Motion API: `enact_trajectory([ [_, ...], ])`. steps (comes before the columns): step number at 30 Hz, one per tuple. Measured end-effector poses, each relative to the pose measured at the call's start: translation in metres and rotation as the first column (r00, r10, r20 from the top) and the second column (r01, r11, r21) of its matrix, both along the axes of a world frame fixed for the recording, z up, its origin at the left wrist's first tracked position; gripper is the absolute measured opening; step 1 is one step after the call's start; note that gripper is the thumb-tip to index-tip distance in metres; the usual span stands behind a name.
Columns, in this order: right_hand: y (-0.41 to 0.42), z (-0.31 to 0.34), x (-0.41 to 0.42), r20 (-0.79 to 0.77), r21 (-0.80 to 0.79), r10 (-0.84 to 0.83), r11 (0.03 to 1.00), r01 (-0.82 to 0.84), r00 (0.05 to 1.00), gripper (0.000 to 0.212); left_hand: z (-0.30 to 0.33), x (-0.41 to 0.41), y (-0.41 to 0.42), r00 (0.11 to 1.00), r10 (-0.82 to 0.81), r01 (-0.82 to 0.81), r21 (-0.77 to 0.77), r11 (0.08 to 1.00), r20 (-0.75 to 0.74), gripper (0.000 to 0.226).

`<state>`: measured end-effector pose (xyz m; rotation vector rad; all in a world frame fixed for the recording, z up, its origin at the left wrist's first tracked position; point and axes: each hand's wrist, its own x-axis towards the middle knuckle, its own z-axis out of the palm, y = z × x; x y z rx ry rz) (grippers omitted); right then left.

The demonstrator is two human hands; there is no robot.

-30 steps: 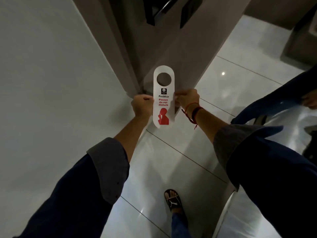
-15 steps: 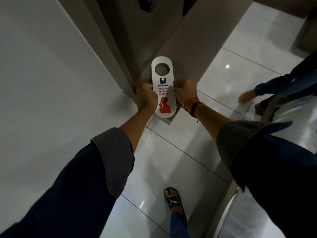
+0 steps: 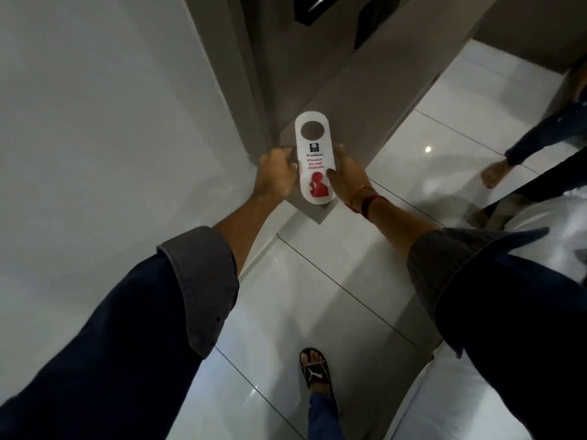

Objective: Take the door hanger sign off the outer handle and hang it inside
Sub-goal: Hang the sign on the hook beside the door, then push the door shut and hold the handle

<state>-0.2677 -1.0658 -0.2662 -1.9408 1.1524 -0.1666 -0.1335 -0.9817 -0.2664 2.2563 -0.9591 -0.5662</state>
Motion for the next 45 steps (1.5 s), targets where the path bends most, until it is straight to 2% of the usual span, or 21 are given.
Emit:
enact_trajectory([
  [4, 0.051, 0.045, 0.003, -0.043, -0.171, 0.107, 0.979, -0.112, 0.993, 0.06, 0.049, -0.002, 0.063, 0.994, -0.024, 0.025, -0.008, 1.0, 0.103, 0.037],
  [9, 0.139, 0.106, 0.017, -0.104, -0.329, 0.283, 0.895, -0.301, 0.954, 0.058, 0.116, -0.011, 0.166, 0.962, 0.012, -0.008, -0.018, 1.0, 0.274, 0.057],
  [10, 0.222, 0.141, 0.024, -0.065, -0.398, 0.396, 0.831, -0.388, 0.916, 0.06, 0.154, -0.009, 0.258, 0.939, 0.086, -0.079, -0.033, 0.996, 0.333, 0.059],
  [12, 0.247, 0.159, 0.03, -0.046, -0.394, 0.418, 0.827, -0.401, 0.907, 0.063, 0.169, -0.007, 0.281, 0.92, 0.083, -0.077, -0.029, 0.997, 0.383, 0.063],
  [13, 0.295, 0.177, 0.033, 0.002, -0.451, 0.484, 0.781, -0.431, 0.875, 0.063, 0.191, -0.008, 0.335, 0.906, 0.13, -0.12, -0.05, 0.992, 0.403, 0.064],
  [17, 0.35, 0.192, 0.036, -0.048, -0.495, 0.541, 0.717, -0.491, 0.839, 0.065, 0.216, -0.021, 0.398, 0.902, 0.174, -0.178, -0.027, 0.984, 0.394, 0.071],
  [23, 0.496, 0.264, 0.041, -0.018, -0.637, 0.716, 0.529, -0.56, 0.698, 0.064, 0.274, -0.034, 0.561, 0.757, 0.377, -0.411, -0.061, 0.91, 0.534, 0.08],
  [29, 0.614, 0.31, 0.046, -0.036, -0.748, 0.841, 0.336, -0.573, 0.54, 0.064, 0.321, -0.071, 0.691, 0.537, 0.552, -0.615, -0.15, 0.774, 0.638, 0.085],
  [31, 0.65, 0.321, 0.046, -0.05, -0.795, 0.875, 0.257, -0.549, 0.482, 0.063, 0.332, -0.089, 0.727, 0.43, 0.585, -0.671, -0.189, 0.716, 0.688, 0.087],
  [35, 0.722, 0.345, 0.04, -0.093, -0.871, 0.932, 0.095, -0.482, 0.352, 0.064, 0.35, -0.127, 0.795, 0.156, 0.633, -0.785, -0.294, 0.546, 0.758, 0.092],
  [39, 0.78, 0.366, 0.026, -0.14, -0.903, 0.964, -0.03, -0.429, 0.228, 0.065, 0.366, -0.17, 0.849, -0.088, 0.602, -0.815, -0.405, 0.415, 0.794, 0.09],
  [43, 0.828, 0.381, 0.011, -0.175, -0.92, 0.981, -0.132, -0.368, 0.085, 0.065, 0.383, -0.21, 0.897, -0.275, 0.58, -0.821, -0.501, 0.273, 0.766, 0.089],
  [45, 0.85, 0.386, 0.003, -0.202, -0.924, 0.979, -0.181, -0.336, 0.027, 0.065, 0.385, -0.229, 0.919, -0.335, 0.585, -0.821, -0.534, 0.204, 0.739, 0.091],
])
